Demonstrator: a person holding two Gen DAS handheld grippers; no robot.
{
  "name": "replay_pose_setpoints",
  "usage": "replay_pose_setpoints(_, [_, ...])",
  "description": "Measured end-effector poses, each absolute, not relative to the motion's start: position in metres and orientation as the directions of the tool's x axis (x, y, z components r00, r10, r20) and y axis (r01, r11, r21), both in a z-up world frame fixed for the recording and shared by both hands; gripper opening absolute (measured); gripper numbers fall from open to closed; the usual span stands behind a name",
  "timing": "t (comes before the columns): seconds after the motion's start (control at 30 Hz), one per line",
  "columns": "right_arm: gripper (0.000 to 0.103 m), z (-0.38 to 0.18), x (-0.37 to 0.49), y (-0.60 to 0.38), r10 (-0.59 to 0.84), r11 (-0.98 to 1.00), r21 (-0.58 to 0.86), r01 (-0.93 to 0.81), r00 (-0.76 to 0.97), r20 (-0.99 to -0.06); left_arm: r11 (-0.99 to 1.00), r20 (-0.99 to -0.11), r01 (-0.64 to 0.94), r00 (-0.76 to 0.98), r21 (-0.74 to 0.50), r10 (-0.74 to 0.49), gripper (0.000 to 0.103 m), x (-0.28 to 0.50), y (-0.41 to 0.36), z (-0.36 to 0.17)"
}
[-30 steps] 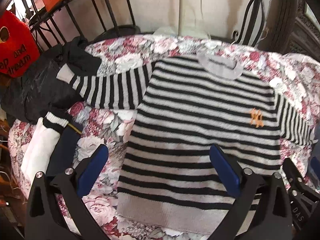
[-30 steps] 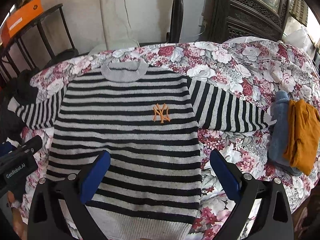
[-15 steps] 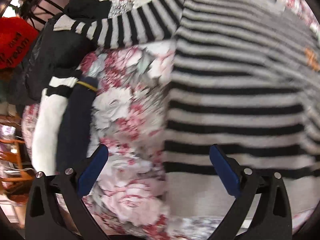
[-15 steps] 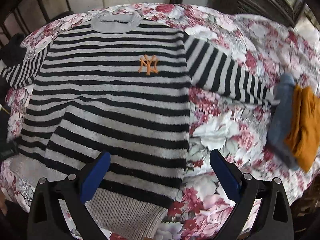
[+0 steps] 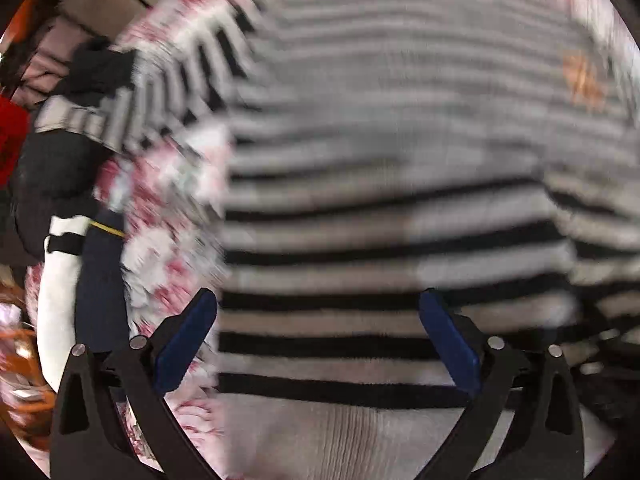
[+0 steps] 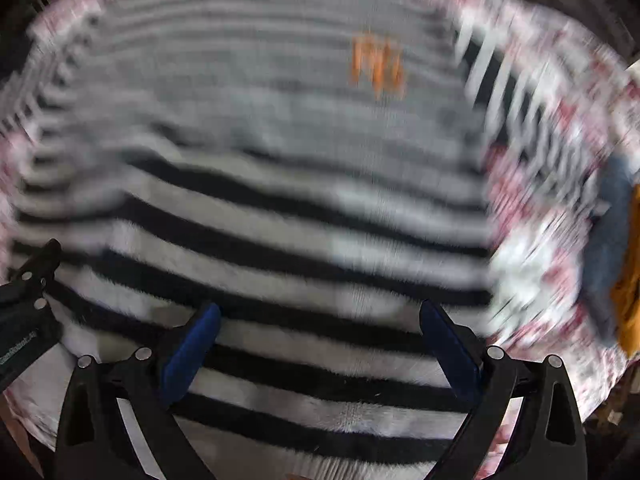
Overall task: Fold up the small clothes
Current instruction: 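Move the right tool down to the cuff of one striped sleeve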
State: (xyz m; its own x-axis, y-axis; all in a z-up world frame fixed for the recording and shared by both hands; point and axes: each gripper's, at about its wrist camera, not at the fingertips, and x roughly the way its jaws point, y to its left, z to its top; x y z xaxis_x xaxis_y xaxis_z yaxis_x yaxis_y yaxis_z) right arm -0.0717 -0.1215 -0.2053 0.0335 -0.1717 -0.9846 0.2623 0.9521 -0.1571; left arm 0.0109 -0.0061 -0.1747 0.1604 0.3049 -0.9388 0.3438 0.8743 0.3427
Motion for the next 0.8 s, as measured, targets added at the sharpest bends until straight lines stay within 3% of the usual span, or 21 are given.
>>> replay_pose_setpoints(0.13, [0.1, -0.2, -0.092, -0.115, -0.203, 0.966, -0.187, 0.18, 0.076, -0.976, 0.843, -0.932, 0.398, 0.175, 0.362, 0.318, 0.099, -0.008, -0.002, -0.187])
replay_pose_setpoints(0.33, [0.099, -0.158, -0.116, -0.135, -0.176, 0.956, -0.113, 0.271, 0.22, -0.959, 0.956, -0.984, 0.247, 0.126, 0.158, 0.13, 0.099, -0.011, 0.046, -0.148])
replay_pose_setpoints(0.43, [0.1, -0.132, -0.13, -0.148, -0.061, 0.948, 0.047, 0.316, 0.326, -0.944, 0.973, -0.982, 0.166, 0.122, 0.161, 0.142, 0.099, -0.008, 0.062, -0.143])
replay_pose_setpoints(0.5, [0.1, -0.152, -0.132, -0.158, 0.07, 0.919, 0.164, 0.358, 0.263, -0.962, 0.97, -0.983, 0.167, -0.012, 0.178, 0.183, 0.099, -0.007, 0.067, -0.175])
replay_pose_setpoints(0.57, [0.1, -0.183, -0.128, -0.153, 0.084, 0.935, 0.131, 0.328, 0.152, -0.985, 0.979, -0.985, 0.141, -0.077, 0.146, 0.157, 0.099, -0.007, 0.071, -0.194])
replay_pose_setpoints(0.63, [0.1, -0.182, -0.126, -0.143, 0.03, 0.957, 0.072, 0.28, 0.153, -0.988, 0.989, -0.99, 0.104, -0.084, 0.107, 0.116, 0.099, -0.005, 0.078, -0.19])
replay_pose_setpoints(0.8, [0.099, -0.172, -0.134, -0.162, 0.111, 0.938, 0.178, 0.297, 0.231, -0.967, 0.999, -0.999, 0.034, 0.03, 0.031, 0.03, 0.098, -0.006, 0.097, -0.152])
